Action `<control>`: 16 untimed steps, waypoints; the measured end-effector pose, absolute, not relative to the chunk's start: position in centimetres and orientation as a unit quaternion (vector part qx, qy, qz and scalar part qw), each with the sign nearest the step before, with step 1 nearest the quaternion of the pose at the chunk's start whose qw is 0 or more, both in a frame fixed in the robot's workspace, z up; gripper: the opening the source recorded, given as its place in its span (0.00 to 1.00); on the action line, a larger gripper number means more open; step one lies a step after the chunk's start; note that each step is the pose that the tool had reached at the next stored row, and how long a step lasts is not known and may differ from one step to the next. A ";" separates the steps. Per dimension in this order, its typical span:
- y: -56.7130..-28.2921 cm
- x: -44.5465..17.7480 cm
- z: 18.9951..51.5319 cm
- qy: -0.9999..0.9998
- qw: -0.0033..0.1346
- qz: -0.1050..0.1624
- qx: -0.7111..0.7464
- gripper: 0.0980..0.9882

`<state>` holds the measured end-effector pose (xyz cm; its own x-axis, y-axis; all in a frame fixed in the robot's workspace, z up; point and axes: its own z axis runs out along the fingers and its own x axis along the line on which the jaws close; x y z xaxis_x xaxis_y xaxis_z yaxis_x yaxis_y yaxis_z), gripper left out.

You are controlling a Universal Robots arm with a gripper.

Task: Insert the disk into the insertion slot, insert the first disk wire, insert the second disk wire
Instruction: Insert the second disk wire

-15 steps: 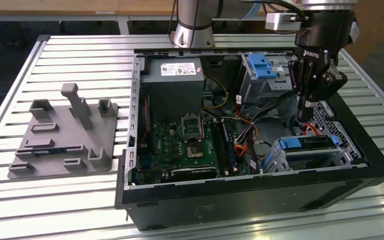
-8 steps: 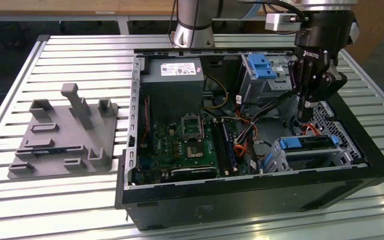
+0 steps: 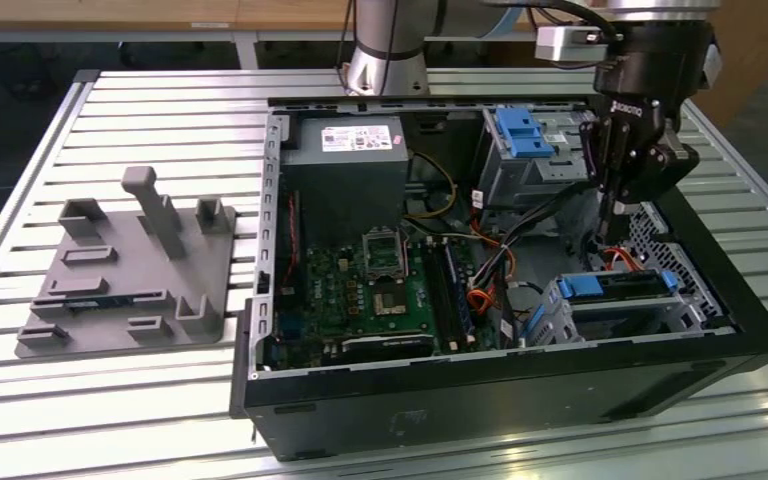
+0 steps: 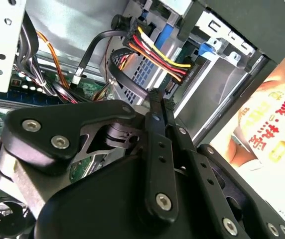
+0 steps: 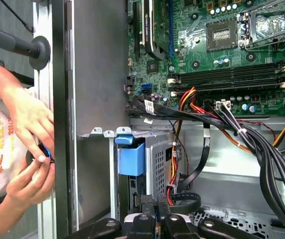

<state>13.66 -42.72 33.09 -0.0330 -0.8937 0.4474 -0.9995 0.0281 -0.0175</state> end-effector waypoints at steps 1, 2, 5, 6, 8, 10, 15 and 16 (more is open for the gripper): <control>-42.7 13.8 33.1 -0.699 0.160 0.165 0.677 0.05; -42.7 14.0 33.1 -0.698 0.162 0.164 0.678 0.05; -42.8 14.1 33.1 -0.698 0.163 0.162 0.678 0.05; -42.9 14.1 33.1 -0.698 0.163 0.161 0.678 0.05; -43.1 14.1 33.1 -0.698 0.161 0.159 0.679 0.05; -43.4 14.1 33.1 -0.699 0.157 0.155 0.680 0.05; -44.1 14.1 33.1 -0.705 0.129 0.126 0.686 0.05; -44.3 14.1 33.1 -0.706 0.124 0.121 0.687 0.05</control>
